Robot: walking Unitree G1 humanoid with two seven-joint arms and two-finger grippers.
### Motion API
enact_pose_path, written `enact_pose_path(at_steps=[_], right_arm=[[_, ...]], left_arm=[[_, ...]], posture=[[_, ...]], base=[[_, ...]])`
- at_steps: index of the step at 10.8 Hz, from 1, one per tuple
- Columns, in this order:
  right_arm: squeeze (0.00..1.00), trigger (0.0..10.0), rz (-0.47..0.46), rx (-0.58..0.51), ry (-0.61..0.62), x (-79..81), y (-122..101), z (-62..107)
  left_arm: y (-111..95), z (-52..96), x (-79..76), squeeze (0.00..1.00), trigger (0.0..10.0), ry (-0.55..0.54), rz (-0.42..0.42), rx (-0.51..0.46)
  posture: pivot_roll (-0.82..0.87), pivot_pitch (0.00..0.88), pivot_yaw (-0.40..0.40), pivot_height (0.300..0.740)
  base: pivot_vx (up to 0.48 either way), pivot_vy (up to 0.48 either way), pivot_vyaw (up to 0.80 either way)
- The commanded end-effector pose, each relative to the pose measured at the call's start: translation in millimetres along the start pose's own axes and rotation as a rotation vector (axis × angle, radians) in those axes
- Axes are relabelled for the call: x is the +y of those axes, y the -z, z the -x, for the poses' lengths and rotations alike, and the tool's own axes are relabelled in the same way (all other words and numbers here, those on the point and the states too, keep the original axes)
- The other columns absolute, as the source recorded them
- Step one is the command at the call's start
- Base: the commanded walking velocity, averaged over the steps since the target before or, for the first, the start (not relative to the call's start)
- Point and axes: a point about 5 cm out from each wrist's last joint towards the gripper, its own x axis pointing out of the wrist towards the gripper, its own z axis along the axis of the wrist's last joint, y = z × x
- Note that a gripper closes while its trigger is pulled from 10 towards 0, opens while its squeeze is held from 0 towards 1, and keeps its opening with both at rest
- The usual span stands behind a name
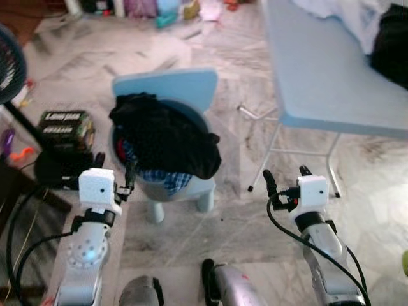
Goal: Hang hanger
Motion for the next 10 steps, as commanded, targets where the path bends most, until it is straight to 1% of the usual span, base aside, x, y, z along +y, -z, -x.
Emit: enact_pose_path(at_steps=[1,2,4,6,8,9,10], right_arm=[[0.00,10.0,0.000,0.016,0.008,-5.3,1,0.9],[0.00,10.0,0.001,0.010,0.005,-5.4,0,0.1],[0.00,10.0,-0.012,-0.011,-0.005,-3.4,-6,-5.3],[0.00,10.0,-0.028,-0.027,-0.005,0.1,-10,-9.6],[0.00,10.0,-0.040,-0.022,0.026,4.1,-6,-10.5],[0.00,10.0,-0.051,-0.024,0.052,4.9,-4,-10.4],[0.00,10.0,-0.060,-0.028,0.076,5.2,-3,-10.1]], left_arm=[[-1,1.2,-1.8,0.00,10.0,0.007,0.003,0.001],[-1,0.8,-2.6,0.00,10.0,0.009,0.004,0.001],[-5,-3.8,-5.0,0.00,10.0,0.011,0.010,-0.011],[2,-4.6,-7.9,0.00,10.0,0.016,0.002,0.020],[18,-1.9,-7.4,0.00,10.0,0.039,-0.021,0.086],[23,-0.6,-7.0,0.00,10.0,0.053,-0.031,0.107],[23,-1.4,-6.7,0.00,10.0,0.069,-0.038,0.110]], posture=[[0.04,0.199,-0.069,0.740],[0.04,0.196,-0.070,0.740],[0.04,0.190,-0.069,0.740],[0.04,0.186,-0.063,0.740],[0.05,0.184,-0.027,0.740],[0.04,0.181,-0.001,0.740],[0.04,0.181,0.031,0.740]], base=[[0.334,0.000,-0.56],[0.345,0.000,-0.40],[0.354,0.000,0.00],[0.285,0.000,0.00],[0.000,0.000,0.00],[0.000,0.000,0.00],[0.000,0.000,0.00]])
